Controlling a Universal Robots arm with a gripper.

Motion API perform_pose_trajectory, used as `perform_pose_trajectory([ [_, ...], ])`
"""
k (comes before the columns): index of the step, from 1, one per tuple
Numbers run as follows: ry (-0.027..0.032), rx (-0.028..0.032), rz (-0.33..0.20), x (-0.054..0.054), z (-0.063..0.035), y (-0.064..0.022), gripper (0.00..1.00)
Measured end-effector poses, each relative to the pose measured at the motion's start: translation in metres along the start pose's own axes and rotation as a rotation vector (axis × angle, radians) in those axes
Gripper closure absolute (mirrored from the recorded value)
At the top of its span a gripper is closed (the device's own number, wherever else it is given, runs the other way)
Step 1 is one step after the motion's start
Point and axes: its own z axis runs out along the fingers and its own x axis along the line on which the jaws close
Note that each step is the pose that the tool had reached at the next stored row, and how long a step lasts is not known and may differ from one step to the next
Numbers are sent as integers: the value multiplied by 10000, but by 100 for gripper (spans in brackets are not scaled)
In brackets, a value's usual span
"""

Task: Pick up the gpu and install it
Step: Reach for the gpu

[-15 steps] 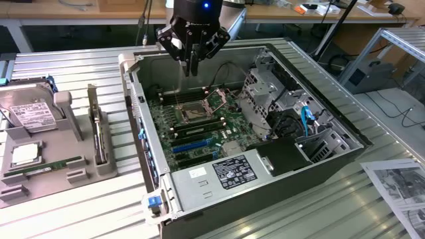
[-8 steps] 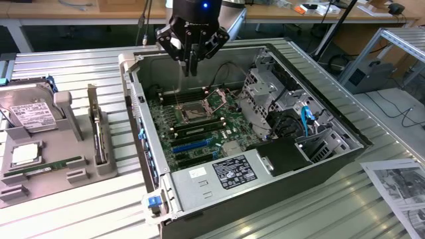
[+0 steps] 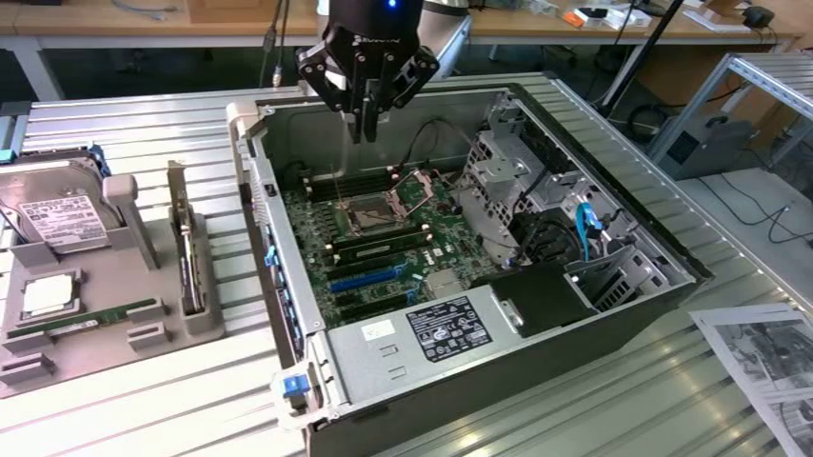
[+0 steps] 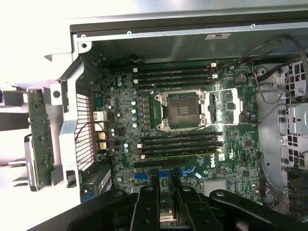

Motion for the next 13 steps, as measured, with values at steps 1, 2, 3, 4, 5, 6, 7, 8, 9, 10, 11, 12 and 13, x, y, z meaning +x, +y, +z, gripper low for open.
perform_pose_trajectory([
  [1,-1,-1,0,0,0,0,78],
  [2,-1,-1,0,0,0,0,78],
  [3,-1,0,0,0,0,0,78],
  [4,-1,0,1,2,0,0,78],
  [5,-28,0,1,15,-2,-1,78],
  [6,-91,-5,-4,39,-2,-3,78],
  [7,-196,-14,-7,80,-3,-6,78],
  [8,-291,-22,-12,118,-4,-9,78],
  [9,-387,-29,-17,173,-6,-13,78],
  [10,-477,-36,-18,223,-8,-16,78],
  [11,-565,-42,-24,276,-9,-20,78],
  [12,-599,-45,-25,297,-10,-22,78],
  [13,-626,-47,-25,310,-10,-23,78],
])
